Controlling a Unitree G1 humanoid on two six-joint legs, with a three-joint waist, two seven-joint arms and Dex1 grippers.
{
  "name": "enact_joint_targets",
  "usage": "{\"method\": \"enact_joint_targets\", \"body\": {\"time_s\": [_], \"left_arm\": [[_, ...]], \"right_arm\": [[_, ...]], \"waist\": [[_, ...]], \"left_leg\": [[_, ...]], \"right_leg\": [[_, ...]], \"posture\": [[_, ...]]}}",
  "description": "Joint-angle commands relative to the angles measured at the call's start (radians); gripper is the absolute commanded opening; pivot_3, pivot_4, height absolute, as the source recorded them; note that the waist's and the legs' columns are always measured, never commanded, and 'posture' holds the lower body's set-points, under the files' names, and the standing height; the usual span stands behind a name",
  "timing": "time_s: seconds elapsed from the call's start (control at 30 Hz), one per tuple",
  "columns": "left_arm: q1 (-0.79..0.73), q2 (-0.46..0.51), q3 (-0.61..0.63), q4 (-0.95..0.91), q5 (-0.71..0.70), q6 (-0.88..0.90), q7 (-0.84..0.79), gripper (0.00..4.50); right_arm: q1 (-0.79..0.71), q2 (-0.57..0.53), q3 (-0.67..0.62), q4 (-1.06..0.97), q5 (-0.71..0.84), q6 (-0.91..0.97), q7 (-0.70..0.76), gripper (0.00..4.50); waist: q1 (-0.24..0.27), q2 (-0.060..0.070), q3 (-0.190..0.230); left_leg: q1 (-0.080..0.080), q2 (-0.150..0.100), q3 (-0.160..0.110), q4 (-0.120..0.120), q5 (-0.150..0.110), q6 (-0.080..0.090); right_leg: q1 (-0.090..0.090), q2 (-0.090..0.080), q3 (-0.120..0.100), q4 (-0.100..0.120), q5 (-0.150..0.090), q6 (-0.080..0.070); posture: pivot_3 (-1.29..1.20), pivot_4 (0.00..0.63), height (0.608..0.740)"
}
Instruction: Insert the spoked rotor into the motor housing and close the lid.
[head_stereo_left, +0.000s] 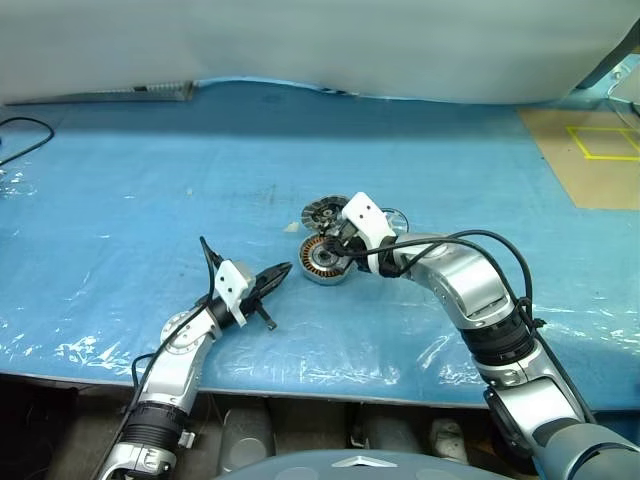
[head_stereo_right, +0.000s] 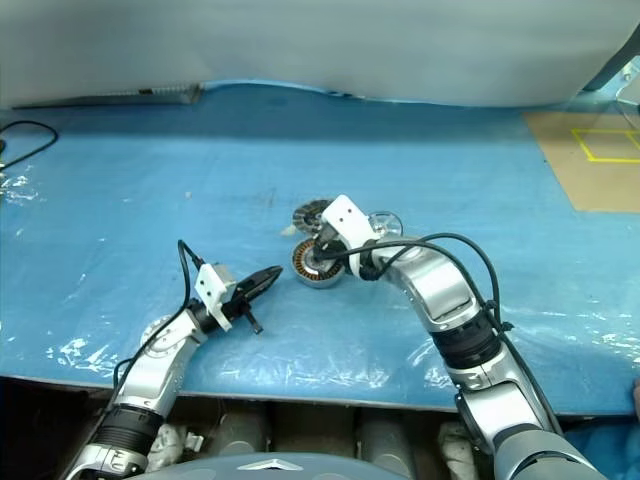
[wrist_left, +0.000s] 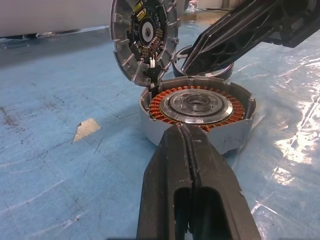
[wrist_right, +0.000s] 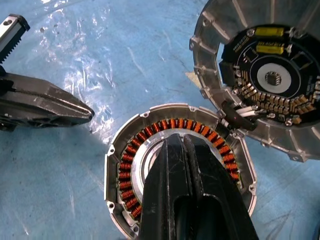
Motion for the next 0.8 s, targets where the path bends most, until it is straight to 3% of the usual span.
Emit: {"method": "enact_joint_targets", "body": {"time_s": [0.03,0.43,0.8], "left_arm": [[0.008,-0.005,0.002,-0.035,-0.014,-0.017,0.008,0.0],[0.026,-0.005,-0.02,-0.033,0.01,-0.013,0.012,0.0],[0.029,-0.008,-0.029,-0.016,0.01,-0.019,0.011,0.0]], "right_arm": [[-0.009,-0.013,0.024,-0.026,0.002,0.002,0.019,0.01],[-0.023,-0.007,0.069,0.053,-0.025,-0.009,0.023,0.01],[-0.073,-0.021,0.084,0.091,-0.045,0.095,0.011,0.01]], "waist": [[0.0,0.0,0.0],[0.0,0.0,0.0],[0.0,0.0,0.0]], "left_leg": [[0.0,0.0,0.0,0.0,0.0,0.0],[0.002,0.0,0.0,0.001,0.0,0.0],[0.004,0.0,0.001,0.002,0.0,0.0]], "right_leg": [[0.0,0.0,0.0,0.0,0.0,0.0],[0.001,0.0,0.0,0.001,0.0,0.0],[0.003,0.0,0.001,0.002,0.0,-0.001]], "posture": [[0.0,0.15,0.74],[0.0,0.15,0.74],[0.0,0.15,0.74]]}}
